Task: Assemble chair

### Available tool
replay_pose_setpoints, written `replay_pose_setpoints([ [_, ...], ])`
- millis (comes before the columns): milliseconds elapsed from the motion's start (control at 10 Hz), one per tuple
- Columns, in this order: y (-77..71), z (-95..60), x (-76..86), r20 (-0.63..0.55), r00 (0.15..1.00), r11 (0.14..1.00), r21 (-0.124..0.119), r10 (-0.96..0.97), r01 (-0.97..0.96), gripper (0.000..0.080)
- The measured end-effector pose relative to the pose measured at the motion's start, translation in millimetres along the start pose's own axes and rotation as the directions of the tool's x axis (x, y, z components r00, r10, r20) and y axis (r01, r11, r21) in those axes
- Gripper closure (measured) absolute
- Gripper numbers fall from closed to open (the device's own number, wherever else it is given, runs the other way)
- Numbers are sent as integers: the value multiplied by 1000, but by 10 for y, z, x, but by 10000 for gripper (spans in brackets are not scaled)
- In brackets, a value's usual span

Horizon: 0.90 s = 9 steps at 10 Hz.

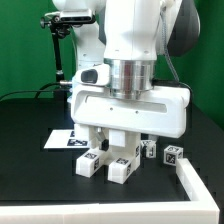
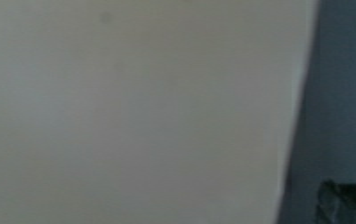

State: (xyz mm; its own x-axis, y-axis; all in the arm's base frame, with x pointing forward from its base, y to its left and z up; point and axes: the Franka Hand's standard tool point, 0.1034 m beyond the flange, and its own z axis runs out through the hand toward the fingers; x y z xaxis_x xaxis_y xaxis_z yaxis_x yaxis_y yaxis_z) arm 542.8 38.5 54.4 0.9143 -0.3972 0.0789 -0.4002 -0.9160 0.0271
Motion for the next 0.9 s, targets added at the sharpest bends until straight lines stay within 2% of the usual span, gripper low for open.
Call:
replay_pose_setpoints([
  [300, 70, -78, 55, 7, 999, 999, 4, -43, 43, 151],
  [500, 148, -324, 86, 48, 997, 998, 20, -53, 52, 151],
  [700, 61, -492, -12, 53, 999, 999, 40, -7, 5, 151],
  [900, -9, -620, -191, 61, 997, 997, 58, 44, -47, 151],
])
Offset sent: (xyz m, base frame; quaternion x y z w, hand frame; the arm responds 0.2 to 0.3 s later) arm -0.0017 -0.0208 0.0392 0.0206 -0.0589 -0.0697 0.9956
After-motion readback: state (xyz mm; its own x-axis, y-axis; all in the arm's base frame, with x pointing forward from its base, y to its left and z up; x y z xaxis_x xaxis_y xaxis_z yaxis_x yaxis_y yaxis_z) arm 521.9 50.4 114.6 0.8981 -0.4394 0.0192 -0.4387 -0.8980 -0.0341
